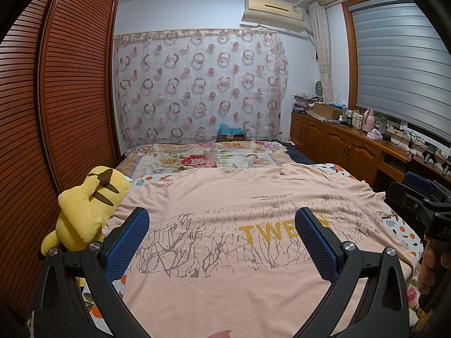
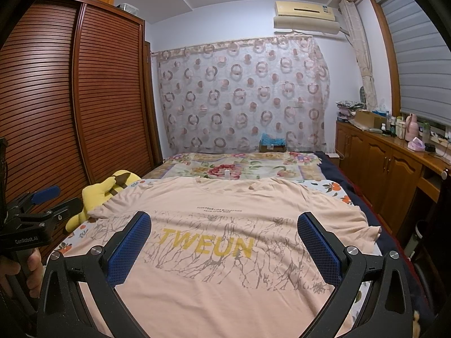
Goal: Fold small clothes
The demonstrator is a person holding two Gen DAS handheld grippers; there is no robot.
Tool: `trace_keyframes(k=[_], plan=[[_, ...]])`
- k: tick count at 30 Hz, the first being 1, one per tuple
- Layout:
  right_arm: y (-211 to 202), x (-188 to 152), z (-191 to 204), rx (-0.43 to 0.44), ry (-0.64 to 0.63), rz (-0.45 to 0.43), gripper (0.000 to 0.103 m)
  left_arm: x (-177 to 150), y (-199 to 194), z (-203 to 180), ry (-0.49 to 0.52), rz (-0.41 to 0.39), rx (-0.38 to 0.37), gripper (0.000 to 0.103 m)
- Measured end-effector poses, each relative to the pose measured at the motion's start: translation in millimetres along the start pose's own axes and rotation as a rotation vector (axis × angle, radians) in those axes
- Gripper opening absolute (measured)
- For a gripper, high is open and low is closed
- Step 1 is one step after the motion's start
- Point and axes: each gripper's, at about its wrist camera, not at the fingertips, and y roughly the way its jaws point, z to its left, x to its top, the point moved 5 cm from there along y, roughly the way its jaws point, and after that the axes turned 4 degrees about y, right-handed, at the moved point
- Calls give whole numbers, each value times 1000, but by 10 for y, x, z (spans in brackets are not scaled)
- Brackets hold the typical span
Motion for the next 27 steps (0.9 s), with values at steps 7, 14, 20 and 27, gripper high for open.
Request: trace_keyframes(k=[7,14,20,27], plan=[[-7,7,11,0,-1,0,103,-3,6,-2,0,-1,-1,103],[-6,5,9,1,-1,-1,103,-4,5,-6,2,-2,1,103],[4,9,4,2,-1,-1,103,-5,6,-9,2,-2,1,103],[11,13,8,5,-4,-3,103,-5,6,-12,3,-3,1,103]])
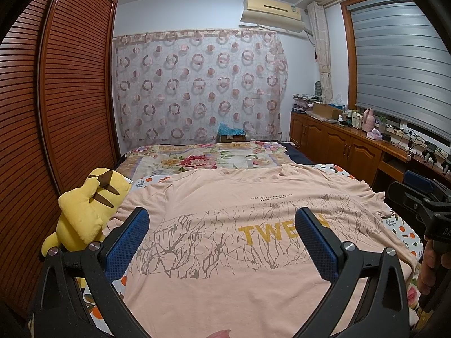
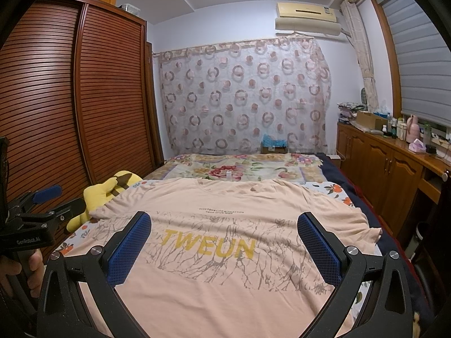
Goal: Fold small clothes
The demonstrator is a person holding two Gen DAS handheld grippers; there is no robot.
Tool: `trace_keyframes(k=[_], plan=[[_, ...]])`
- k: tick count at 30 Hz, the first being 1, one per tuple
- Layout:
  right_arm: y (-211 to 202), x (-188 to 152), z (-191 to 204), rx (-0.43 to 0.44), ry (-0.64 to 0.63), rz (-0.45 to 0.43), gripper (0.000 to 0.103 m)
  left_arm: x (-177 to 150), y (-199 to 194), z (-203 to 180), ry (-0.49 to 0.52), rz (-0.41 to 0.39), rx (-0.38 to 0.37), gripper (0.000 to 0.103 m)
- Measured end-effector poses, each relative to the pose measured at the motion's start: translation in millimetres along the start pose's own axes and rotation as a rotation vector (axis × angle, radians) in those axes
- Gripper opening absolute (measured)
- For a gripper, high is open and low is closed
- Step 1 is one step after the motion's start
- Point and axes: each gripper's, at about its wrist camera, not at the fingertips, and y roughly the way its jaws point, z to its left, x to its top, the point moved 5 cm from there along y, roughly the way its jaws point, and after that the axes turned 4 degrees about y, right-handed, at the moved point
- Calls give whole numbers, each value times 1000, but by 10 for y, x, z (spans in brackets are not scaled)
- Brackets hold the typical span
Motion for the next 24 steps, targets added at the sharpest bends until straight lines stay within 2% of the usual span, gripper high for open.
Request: trace_keyframes(k=[17,19,24], plan=[[39,-5,-4,5,-2,0,103,2,-18,-38,0,2,0,103],[60,-22,-19,10,-2,8,103,104,-84,12,-4,10,4,103],[200,-122,-25,32,-3,53,103,96,0,153,-13,52,14,103]])
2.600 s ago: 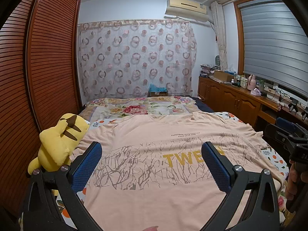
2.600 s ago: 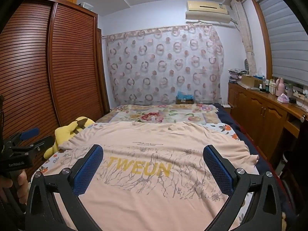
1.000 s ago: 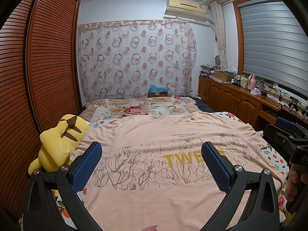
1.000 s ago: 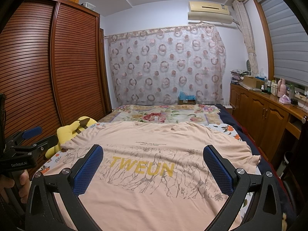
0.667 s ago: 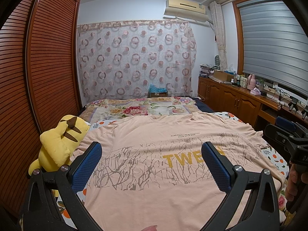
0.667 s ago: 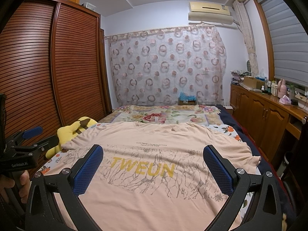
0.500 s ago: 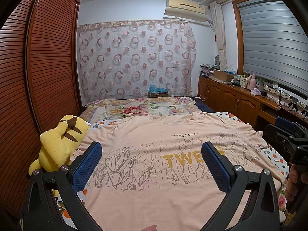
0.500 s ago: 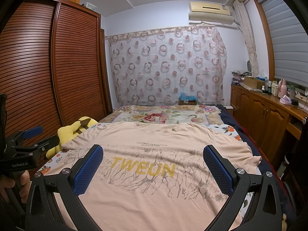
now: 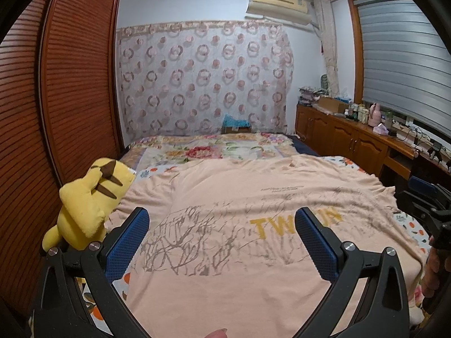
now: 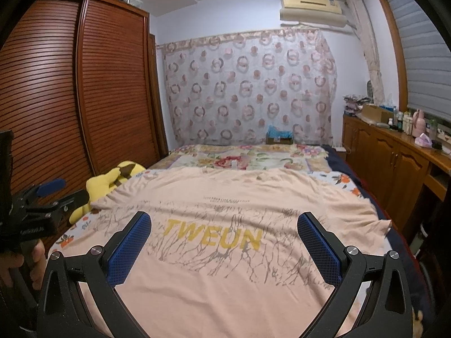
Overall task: Fold small clothes
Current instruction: 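Reach the left tool to the shirt edge by the plush toy and grasp it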
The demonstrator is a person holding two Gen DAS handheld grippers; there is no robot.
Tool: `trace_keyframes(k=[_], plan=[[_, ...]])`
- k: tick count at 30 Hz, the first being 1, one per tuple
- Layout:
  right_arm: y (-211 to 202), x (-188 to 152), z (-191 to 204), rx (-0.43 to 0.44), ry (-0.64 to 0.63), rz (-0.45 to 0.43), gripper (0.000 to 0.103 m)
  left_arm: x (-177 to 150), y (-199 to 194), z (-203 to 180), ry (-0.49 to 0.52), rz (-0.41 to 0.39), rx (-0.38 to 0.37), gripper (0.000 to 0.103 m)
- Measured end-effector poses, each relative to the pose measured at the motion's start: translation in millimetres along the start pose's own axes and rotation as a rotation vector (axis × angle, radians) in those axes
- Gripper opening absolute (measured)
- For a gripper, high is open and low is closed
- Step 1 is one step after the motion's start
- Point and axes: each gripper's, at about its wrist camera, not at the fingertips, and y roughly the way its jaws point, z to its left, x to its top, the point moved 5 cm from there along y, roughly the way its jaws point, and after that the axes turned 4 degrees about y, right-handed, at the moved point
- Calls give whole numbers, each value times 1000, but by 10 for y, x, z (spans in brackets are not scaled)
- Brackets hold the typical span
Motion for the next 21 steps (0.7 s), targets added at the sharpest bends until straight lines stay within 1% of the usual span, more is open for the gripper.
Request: trace_keyframes(k=[3,8,13,16,19,21], plan=[[76,-31,-11,12,-1,22,103,-18,74,154,3,26,8,103],[214,-31,-42,27,-10,67,103,-139,283,356,30,72,28,103],[362,24,-43,32,-40,103,103,-203,453,546,58,93,58,103],[420,51,-67,43,-41,121,103,-246,575,627,83,111,51,103],[503,26,-103,45,-54,154,103,-273,681,720,112,131,61,103],[547,-12,-101,51,-55,179,103,-297,745,812,119,151,45,103]])
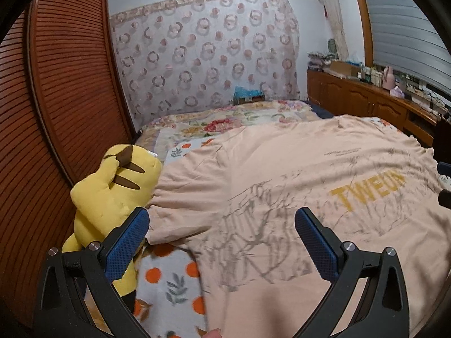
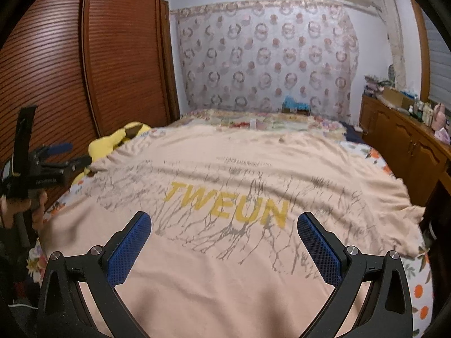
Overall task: Fold small clothes
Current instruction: 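Reach the left tool to the shirt edge by the plush toy and grasp it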
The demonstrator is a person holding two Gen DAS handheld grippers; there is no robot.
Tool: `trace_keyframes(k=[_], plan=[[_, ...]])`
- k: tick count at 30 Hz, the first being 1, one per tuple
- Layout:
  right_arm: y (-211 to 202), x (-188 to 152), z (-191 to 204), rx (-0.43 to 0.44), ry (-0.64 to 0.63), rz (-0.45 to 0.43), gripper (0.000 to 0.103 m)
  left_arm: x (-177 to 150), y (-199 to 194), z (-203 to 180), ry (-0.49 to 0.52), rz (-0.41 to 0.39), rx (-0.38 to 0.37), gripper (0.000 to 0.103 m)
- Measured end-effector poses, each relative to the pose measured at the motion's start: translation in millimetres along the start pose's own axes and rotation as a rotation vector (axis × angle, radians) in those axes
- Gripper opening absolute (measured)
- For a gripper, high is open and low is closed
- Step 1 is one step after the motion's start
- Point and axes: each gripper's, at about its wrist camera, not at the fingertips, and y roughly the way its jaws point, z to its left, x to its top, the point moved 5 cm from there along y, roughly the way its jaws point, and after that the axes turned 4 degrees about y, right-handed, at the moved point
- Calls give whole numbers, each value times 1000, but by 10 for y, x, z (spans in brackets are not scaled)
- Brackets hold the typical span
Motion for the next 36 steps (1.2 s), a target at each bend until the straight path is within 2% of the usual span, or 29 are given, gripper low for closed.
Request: trace_keyframes(k=[6,12,15,19,24,27,29,33,34,36], plan=[[82,-6,7,12,-22,80,103,-57,208,350,-24,68,-14,103],[38,63,40,20,-59,94,103,-75,445,726,-89,126,-22,103],[65,105,80,18,-84,95,103,-130,629,882,-148,163,-67,95],[107,54,139,27,-95,104,103,-249,882,1064,-227,243,-80,79],[123,49,159,25,-113,104,103,-397,1159,1173,-315,333,-130,78],[157,43,171,29,-106,110,103,-404,1191,1154,-334,334,-175,73],[175,53,156,34,-101,112,103,-371,1206,1145,-336,332,-194,64],[203,60,132,37,-93,118,103,-306,1290,1173,-343,339,-230,64],[203,56,136,39,-92,118,103,-295,1309,1187,-349,340,-235,61],[205,57,137,39,-94,114,103,-262,1313,1194,-355,327,-253,44]])
